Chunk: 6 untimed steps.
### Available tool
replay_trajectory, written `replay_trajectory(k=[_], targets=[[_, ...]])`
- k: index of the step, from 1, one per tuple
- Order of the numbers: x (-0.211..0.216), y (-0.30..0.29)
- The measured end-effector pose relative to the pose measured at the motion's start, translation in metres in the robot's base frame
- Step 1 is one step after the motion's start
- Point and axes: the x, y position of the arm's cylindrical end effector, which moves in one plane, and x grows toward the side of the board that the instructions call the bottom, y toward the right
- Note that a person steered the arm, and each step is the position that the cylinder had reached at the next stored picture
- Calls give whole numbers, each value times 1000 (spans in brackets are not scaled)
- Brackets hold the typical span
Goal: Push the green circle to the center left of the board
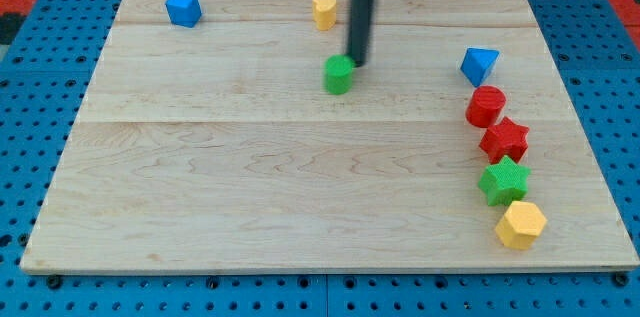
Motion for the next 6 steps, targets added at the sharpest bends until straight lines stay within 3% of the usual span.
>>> replay_trajectory(k=[1, 2, 4, 5, 6], targets=[[2, 24], [30, 20], [46, -168], [49, -210], [49, -202]])
